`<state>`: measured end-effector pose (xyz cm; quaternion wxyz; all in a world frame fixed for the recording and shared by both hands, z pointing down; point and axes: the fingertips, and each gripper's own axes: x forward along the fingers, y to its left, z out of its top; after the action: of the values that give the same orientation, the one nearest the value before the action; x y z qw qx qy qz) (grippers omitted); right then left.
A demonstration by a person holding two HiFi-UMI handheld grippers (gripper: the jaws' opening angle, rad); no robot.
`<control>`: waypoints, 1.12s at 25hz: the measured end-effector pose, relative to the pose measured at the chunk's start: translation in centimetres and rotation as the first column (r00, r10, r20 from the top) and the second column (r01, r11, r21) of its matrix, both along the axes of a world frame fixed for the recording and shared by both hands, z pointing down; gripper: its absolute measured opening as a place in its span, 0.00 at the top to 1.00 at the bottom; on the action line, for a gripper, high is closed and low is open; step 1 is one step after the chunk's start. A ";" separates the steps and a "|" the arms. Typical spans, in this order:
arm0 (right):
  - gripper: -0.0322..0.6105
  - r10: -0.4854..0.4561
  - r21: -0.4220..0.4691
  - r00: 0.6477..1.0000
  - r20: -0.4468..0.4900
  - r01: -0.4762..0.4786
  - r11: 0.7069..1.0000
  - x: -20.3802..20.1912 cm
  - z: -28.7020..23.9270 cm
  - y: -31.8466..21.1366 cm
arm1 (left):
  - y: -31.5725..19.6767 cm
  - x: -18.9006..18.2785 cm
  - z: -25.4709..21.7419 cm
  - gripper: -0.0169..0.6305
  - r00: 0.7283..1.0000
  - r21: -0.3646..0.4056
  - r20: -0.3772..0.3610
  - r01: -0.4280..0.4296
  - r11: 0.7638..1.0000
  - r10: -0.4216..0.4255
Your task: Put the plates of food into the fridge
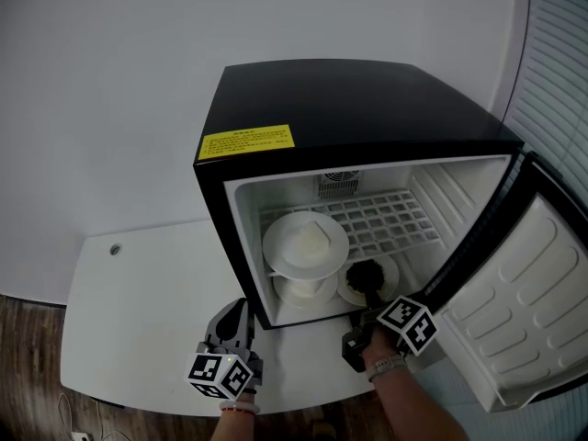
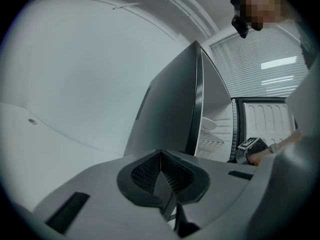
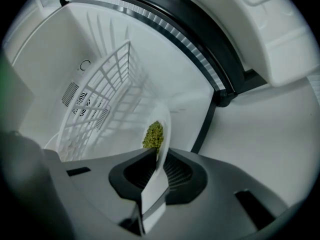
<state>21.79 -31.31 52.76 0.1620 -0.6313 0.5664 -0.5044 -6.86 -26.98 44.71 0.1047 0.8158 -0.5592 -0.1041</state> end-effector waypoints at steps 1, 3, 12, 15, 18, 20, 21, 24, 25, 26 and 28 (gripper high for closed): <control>0.92 0.001 -0.001 1.000 -0.008 -0.001 1.000 0.1 0.0 -0.1 | 0.0 0.0 0.0 0.96 1.000 0.000 0.000 0.000 1.000 0.000; 0.91 -0.005 0.002 0.999 -0.032 0.005 1.000 0.2 -0.1 -0.3 | 0.0 0.0 0.0 0.96 1.000 0.001 0.000 0.000 1.000 0.000; 0.88 -0.026 -0.002 0.990 -0.142 0.026 1.000 1.1 0.0 -1.2 | 0.2 0.0 0.1 0.96 1.000 -0.003 0.002 -0.003 1.000 0.003; 0.79 -0.027 -0.013 0.988 -0.152 0.025 1.000 1.5 0.2 -1.3 | 0.2 0.1 0.1 0.96 1.000 -0.002 0.003 -0.002 1.000 0.002; 0.78 -0.027 -0.013 0.985 -0.169 0.025 1.000 1.8 0.1 -1.2 | 0.3 0.1 0.1 0.96 1.000 -0.002 0.002 -0.001 1.000 0.001; 0.78 -0.025 -0.010 0.980 -0.196 0.023 1.000 1.9 -0.1 -1.2 | 0.4 0.1 0.1 0.96 1.000 -0.003 0.003 -0.001 1.000 0.001; 0.77 -0.021 -0.009 0.978 -0.208 0.020 1.000 2.1 -0.2 -1.1 | 0.4 0.1 0.1 0.96 1.000 -0.004 0.004 -0.002 1.000 0.002; 0.76 -0.014 -0.009 0.975 -0.222 0.012 1.000 2.5 -0.2 -0.9 | 0.5 0.1 0.2 0.96 1.000 -0.006 0.003 -0.001 1.000 0.001; 0.76 -0.013 -0.008 0.974 -0.225 0.012 1.000 2.6 -0.2 -0.8 | 0.5 0.1 0.2 0.96 1.000 -0.007 0.003 0.000 1.000 0.000; 0.76 -0.012 -0.006 0.973 -0.232 0.011 1.000 2.7 -0.2 -0.7 | 0.5 0.1 0.2 0.96 1.000 -0.008 0.004 0.000 1.000 0.000; 0.76 -0.007 -0.002 0.968 -0.249 0.007 1.000 2.9 -0.3 -0.4 | 0.6 0.1 0.3 0.96 1.000 -0.011 0.006 -0.001 1.000 0.001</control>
<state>24.64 -31.70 52.47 0.0874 -0.6879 0.5840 -0.4221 -6.71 -26.37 45.05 0.1074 0.8157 -0.5598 -0.0986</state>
